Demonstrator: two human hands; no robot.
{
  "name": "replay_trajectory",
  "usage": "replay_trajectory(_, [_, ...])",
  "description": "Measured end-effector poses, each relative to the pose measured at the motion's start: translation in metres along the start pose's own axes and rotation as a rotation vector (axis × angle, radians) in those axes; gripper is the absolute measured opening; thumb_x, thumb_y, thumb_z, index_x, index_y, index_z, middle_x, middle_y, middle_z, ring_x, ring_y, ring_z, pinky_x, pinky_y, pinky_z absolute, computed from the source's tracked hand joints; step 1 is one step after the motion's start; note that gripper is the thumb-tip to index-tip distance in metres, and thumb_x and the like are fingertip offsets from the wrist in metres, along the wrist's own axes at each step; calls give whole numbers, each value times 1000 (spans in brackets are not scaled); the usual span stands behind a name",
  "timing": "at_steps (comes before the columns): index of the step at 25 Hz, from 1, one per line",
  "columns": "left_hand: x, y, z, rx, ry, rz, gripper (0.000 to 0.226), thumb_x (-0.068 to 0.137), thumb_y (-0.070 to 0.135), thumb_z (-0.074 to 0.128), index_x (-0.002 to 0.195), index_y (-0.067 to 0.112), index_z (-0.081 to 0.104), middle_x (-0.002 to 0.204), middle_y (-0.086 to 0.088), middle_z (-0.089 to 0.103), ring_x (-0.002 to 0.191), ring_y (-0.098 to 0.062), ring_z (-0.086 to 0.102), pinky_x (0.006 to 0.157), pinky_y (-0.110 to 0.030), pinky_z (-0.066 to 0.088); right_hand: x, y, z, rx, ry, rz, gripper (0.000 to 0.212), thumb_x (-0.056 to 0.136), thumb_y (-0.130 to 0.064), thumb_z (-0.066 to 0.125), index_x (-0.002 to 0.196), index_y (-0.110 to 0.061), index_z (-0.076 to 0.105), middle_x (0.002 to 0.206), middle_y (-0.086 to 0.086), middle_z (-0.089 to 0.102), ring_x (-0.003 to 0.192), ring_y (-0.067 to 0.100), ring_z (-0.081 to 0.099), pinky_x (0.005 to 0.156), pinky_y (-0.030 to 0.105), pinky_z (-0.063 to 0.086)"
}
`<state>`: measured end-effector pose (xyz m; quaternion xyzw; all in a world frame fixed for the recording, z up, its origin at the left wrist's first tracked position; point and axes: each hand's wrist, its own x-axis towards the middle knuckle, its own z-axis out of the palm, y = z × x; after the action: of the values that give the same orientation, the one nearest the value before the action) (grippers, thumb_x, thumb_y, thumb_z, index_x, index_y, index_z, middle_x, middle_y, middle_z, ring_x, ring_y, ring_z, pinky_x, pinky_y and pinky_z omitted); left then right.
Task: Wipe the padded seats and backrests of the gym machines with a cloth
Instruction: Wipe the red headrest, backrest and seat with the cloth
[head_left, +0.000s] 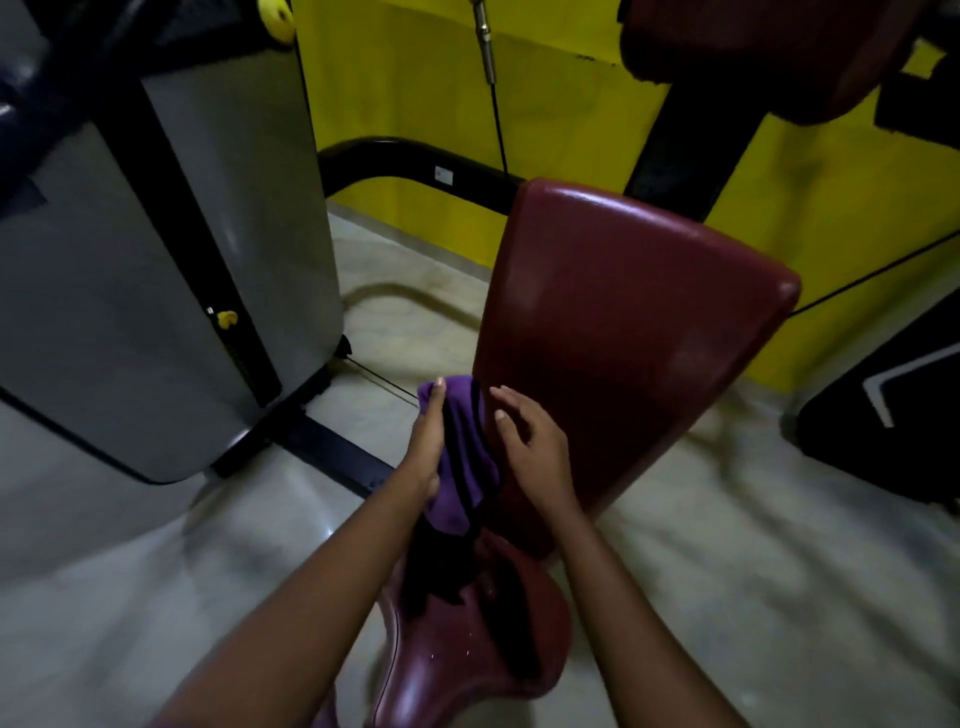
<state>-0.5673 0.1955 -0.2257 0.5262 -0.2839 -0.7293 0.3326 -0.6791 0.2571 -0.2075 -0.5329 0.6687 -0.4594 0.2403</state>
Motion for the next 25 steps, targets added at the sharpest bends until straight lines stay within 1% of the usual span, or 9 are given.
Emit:
replay_trajectory(3, [-36,19,15,44,-195,2,53,90,58,43,105,13,66,87,-8,70,74,-17,67,68,-23,55,-17,-29,11,115,-7,135,48,88,-29,62,134,-21,49,142,4,42,131,11,39,107,20,31])
replay_trajectory(6, [-48,35,17,101,-371,9,48,96,52,30,94,17,63,67,2,72,59,-8,68,51,-15,52,-20,-42,18,158,45,247,69,81,-42,66,141,-28,35,144,-2,38,131,11,37,103,20,30])
replay_trajectory(10, [-34,62,-8,258,-501,18,40,95,55,30,105,31,60,83,11,69,64,-5,63,58,-20,47,-11,-44,16,279,245,300,52,88,-12,61,136,-19,42,136,2,52,121,15,50,100,23,38])
replay_trajectory(13, [-8,83,-27,437,-600,-25,27,82,58,51,90,33,56,80,7,51,62,-6,44,57,-22,33,-9,-59,26,594,452,340,34,89,-15,59,122,-19,52,121,7,62,107,18,59,94,30,47])
replay_trajectory(15, [-9,89,-30,438,-731,-188,37,69,58,69,89,28,61,78,4,51,64,-9,43,60,-23,33,-15,-69,33,664,492,362,31,89,-21,60,119,-17,54,116,7,64,103,18,62,93,34,50])
replay_trajectory(17, [-16,86,-26,317,-819,-261,45,71,44,77,106,20,62,88,-2,60,67,-12,55,63,-24,44,-20,-74,36,532,580,407,33,87,-26,63,117,-17,53,114,6,64,105,20,61,96,38,48])
replay_trajectory(20, [-33,79,-21,256,-724,-72,19,93,14,55,111,17,56,91,-6,65,60,-4,64,56,-18,54,-33,-88,46,219,785,538,52,84,-30,67,130,-17,46,129,9,54,117,23,53,101,32,41])
replay_trajectory(22, [-43,78,-19,256,-683,25,22,94,10,52,115,16,54,100,-9,64,72,-9,63,63,-20,55,-46,-101,57,14,879,516,64,85,-30,65,140,-15,35,144,13,35,131,24,39,105,24,29])
replay_trajectory(25, [-61,94,-18,299,-668,-9,16,93,25,54,108,20,57,95,-6,64,68,-11,58,61,-19,48,-55,-122,79,-148,791,358,67,88,-43,57,145,-27,26,155,6,14,141,19,21,108,20,20])
